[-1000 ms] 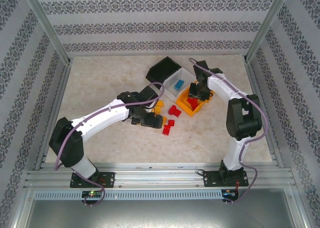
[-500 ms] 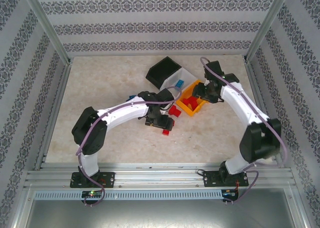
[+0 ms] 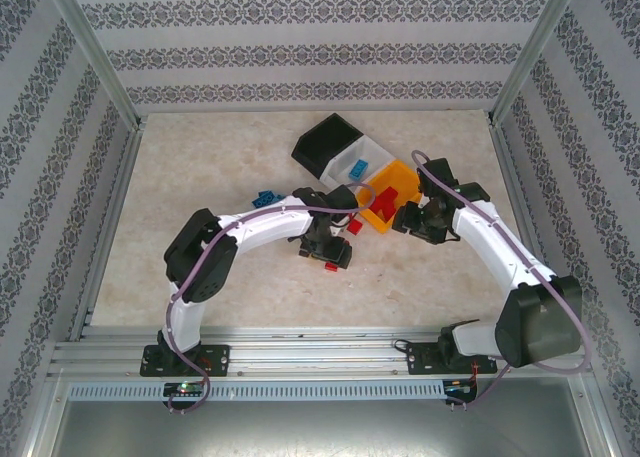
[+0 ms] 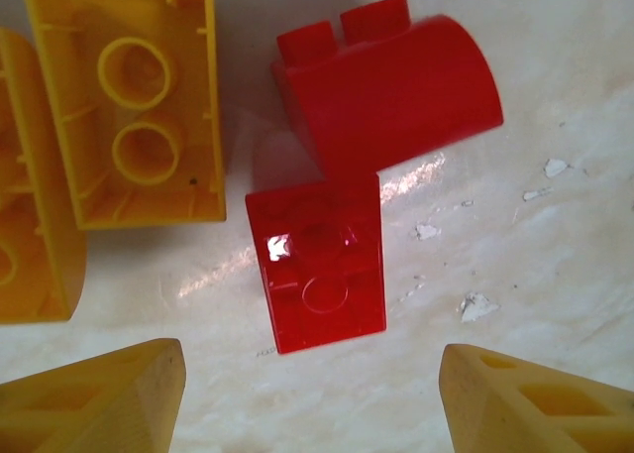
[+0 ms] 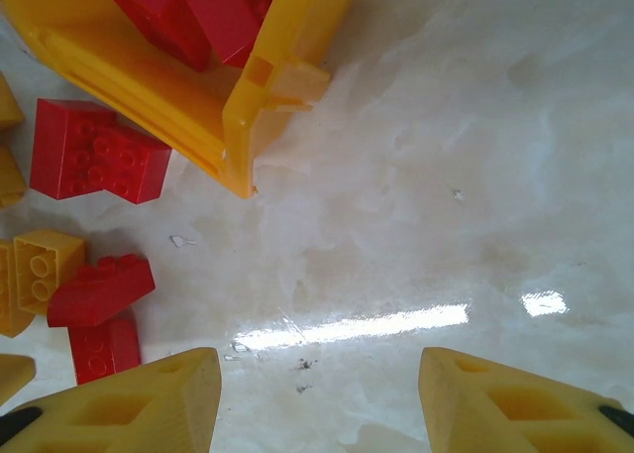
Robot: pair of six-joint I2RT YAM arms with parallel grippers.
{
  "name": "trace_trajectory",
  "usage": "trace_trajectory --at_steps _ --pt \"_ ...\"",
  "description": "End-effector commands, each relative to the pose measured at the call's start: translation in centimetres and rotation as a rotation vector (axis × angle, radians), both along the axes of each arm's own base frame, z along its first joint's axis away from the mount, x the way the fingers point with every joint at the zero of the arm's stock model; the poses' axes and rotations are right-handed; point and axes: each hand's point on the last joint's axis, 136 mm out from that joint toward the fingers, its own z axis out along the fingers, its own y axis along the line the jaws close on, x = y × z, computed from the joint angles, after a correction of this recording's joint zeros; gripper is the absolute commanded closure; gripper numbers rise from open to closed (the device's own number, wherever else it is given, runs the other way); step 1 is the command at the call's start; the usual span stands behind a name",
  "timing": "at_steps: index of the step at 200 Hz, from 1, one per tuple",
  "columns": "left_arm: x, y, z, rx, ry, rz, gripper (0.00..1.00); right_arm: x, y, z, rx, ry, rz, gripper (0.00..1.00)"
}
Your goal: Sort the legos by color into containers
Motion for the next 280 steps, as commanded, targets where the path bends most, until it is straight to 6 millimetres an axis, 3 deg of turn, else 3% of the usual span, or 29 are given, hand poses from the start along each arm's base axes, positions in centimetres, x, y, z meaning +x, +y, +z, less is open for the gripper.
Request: trace_trajectory --at_steps 1,90,166,206,239,259,280 --pt "-0.1 -1.7 -0.1 -0.018 -0.011 -0.058 0.32 -0.2 -0.2 0.4 0.019 -0.005 -0.024 0.44" --pt "0.3 -1.9 -2.5 0.024 0.015 -0.071 0.38 -0.2 -0.3 0.7 0.027 -0.006 -0.038 0.44" --pt "0.2 -1.3 -2.4 0.049 0.006 -0.071 0.64 0.2 -0.3 1.0 0.042 -0.017 -0.045 0.44" --pt "-0.2 -0.5 -0.5 0.049 -0.009 -0.067 0.66 0.6 -0.7 1.3 0.041 -0.027 -0.049 0.44" --pt "-0.3 -0.6 3.1 -0.002 -0.038 -0.058 0.66 0.5 -2.0 1.7 0.042 -0.036 -0.079 0.44" --pt "0.9 -1.7 5.8 -0.046 -0.084 -0.055 0.66 -0.1 -3.1 1.9 0.051 -0.042 -0.111 0.44" --pt "3.6 -3.9 8.6 -0.113 -0.142 -0.051 0.66 -1.1 -3.9 1.9 0.058 -0.046 -0.140 0.44"
